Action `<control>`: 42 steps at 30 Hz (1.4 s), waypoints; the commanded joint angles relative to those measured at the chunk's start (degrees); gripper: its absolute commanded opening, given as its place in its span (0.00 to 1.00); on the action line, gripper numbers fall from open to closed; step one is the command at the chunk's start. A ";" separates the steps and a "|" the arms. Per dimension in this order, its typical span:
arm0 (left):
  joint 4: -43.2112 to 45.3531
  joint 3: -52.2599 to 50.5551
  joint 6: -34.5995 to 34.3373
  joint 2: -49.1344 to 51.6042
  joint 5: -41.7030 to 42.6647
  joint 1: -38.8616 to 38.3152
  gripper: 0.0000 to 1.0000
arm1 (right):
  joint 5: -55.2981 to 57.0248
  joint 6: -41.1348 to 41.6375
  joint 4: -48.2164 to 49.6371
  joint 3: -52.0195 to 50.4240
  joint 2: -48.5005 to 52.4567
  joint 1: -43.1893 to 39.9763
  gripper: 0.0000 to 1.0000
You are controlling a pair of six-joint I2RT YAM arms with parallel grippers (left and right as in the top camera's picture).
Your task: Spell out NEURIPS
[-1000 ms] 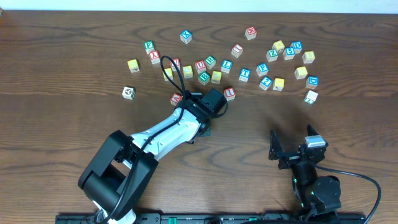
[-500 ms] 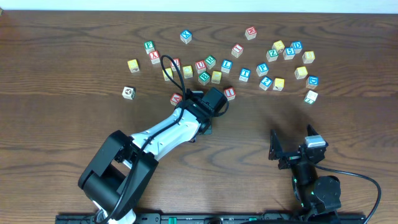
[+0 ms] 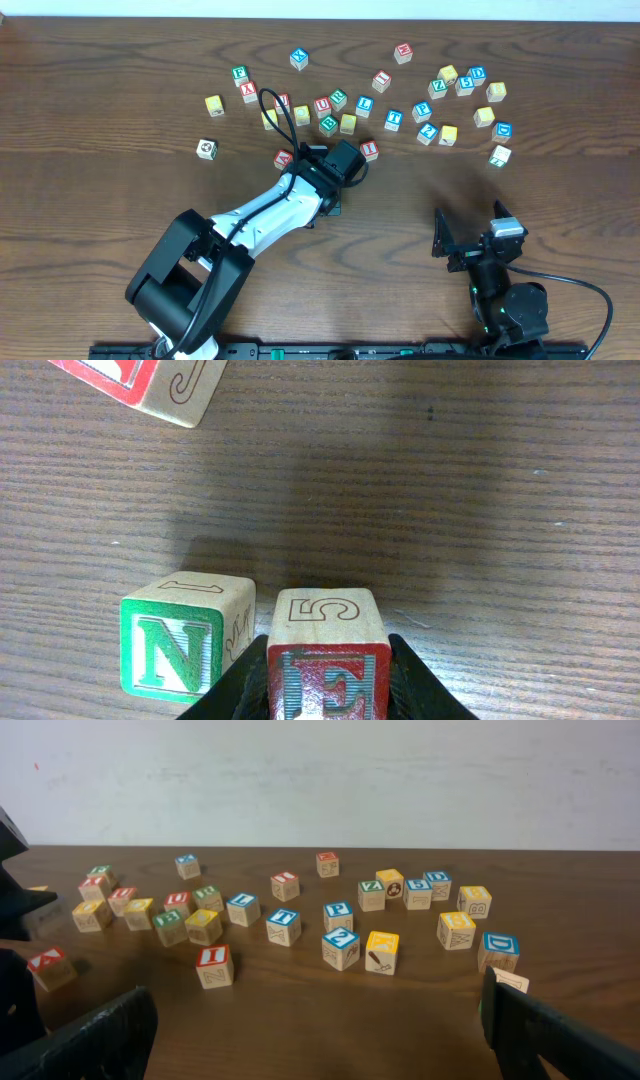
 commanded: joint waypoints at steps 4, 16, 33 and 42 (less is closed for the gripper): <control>0.07 -1.09 0.76 0.83 -1.57 0.15 0.08 | -0.09 -0.74 -0.22 -0.07 -0.09 -0.46 0.99; 0.72 -2.08 0.70 1.11 -1.53 0.15 0.08 | -0.09 -0.74 -0.22 -0.07 -0.09 -0.46 0.99; 0.70 -2.03 0.74 0.94 -1.31 0.15 0.37 | -0.09 -0.74 -0.22 -0.07 -0.09 -0.46 0.99; 0.52 -1.99 0.79 0.48 -1.29 0.13 0.37 | -0.09 -0.74 -0.22 -0.07 -0.09 -0.46 0.99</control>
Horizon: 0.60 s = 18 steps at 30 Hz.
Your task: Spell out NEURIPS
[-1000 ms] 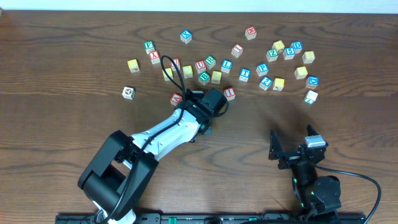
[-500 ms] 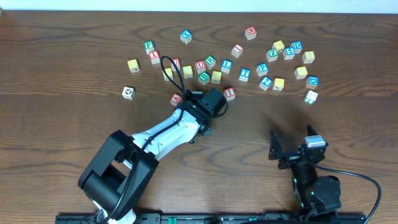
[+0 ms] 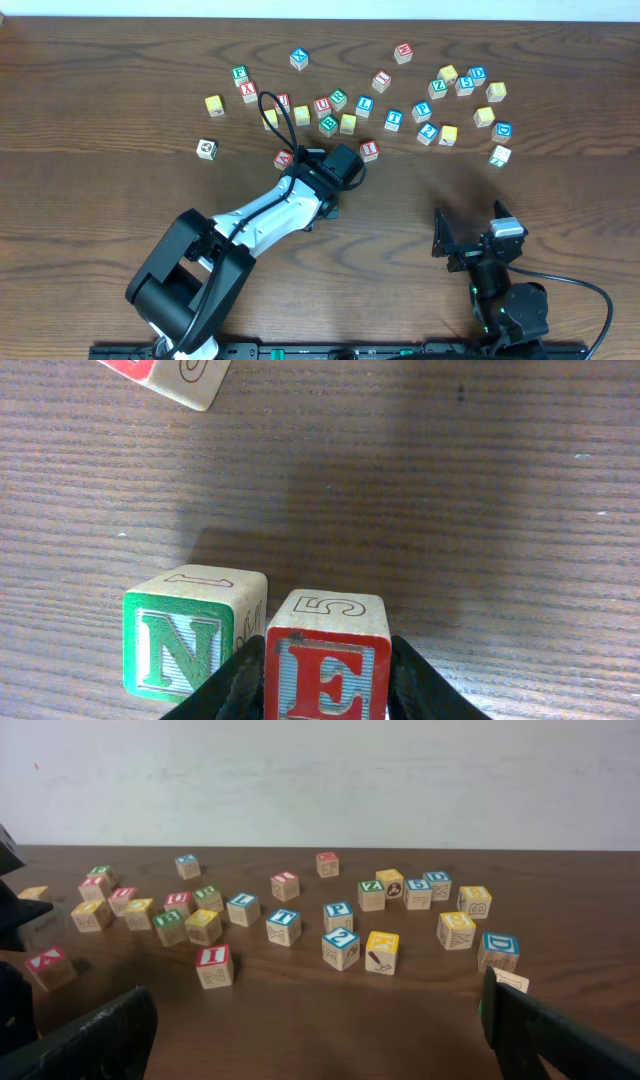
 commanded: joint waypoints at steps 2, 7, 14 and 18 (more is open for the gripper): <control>-0.31 -0.33 0.72 0.31 -0.48 0.13 0.37 | -0.09 -0.74 -0.22 -0.07 -0.09 -0.46 0.99; -0.15 -0.33 1.51 0.17 -0.11 0.13 0.36 | -0.09 -0.74 -0.22 -0.07 -0.09 -0.46 0.99; 0.68 -0.33 2.62 0.17 -0.11 0.13 0.37 | -0.09 -0.74 -0.22 -0.07 -0.07 -0.46 0.99; 1.42 -0.33 4.00 0.17 -0.11 0.13 0.36 | -0.09 -0.74 -0.22 -0.07 -0.07 -0.46 0.99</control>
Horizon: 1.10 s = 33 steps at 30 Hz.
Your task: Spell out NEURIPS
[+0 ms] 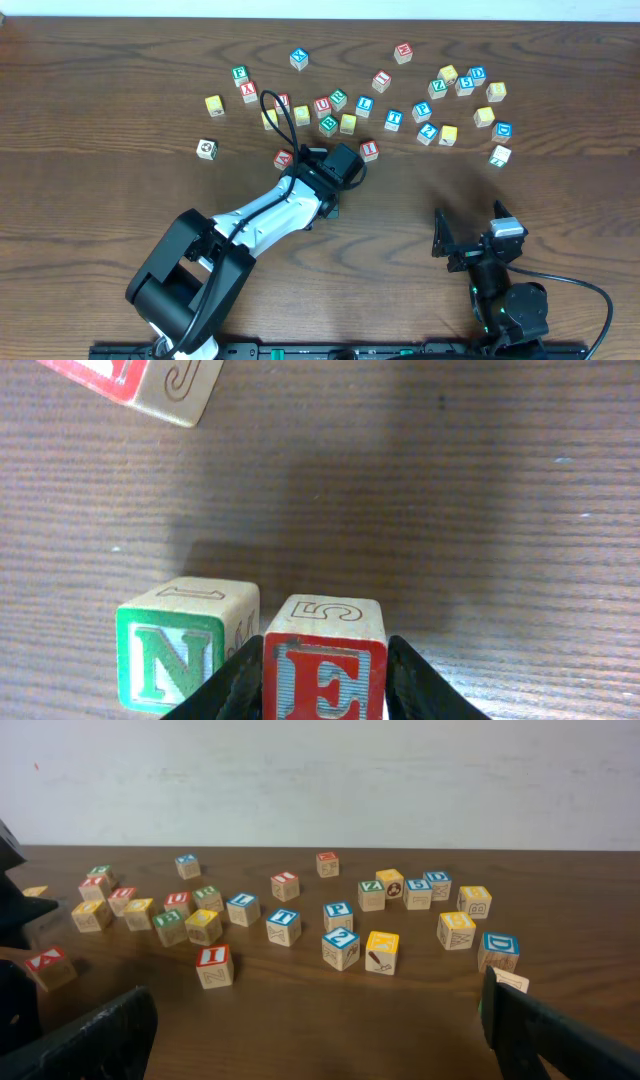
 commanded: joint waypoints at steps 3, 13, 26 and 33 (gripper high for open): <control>0.48 -0.31 1.79 0.17 -0.13 0.13 0.37 | -0.09 -0.74 -0.22 -0.07 -0.07 -0.46 0.99; 0.96 -0.31 2.45 0.17 -0.15 0.15 0.36 | -0.09 -0.74 -0.22 -0.07 -0.07 -0.46 0.99; 1.38 -0.31 2.64 0.17 -0.22 0.15 0.36 | -0.09 -0.74 -0.22 -0.07 -0.07 -0.46 0.99; 1.49 -0.31 2.62 0.17 -0.61 0.15 0.36 | -0.09 -0.74 -0.22 -0.07 -0.07 -0.46 0.99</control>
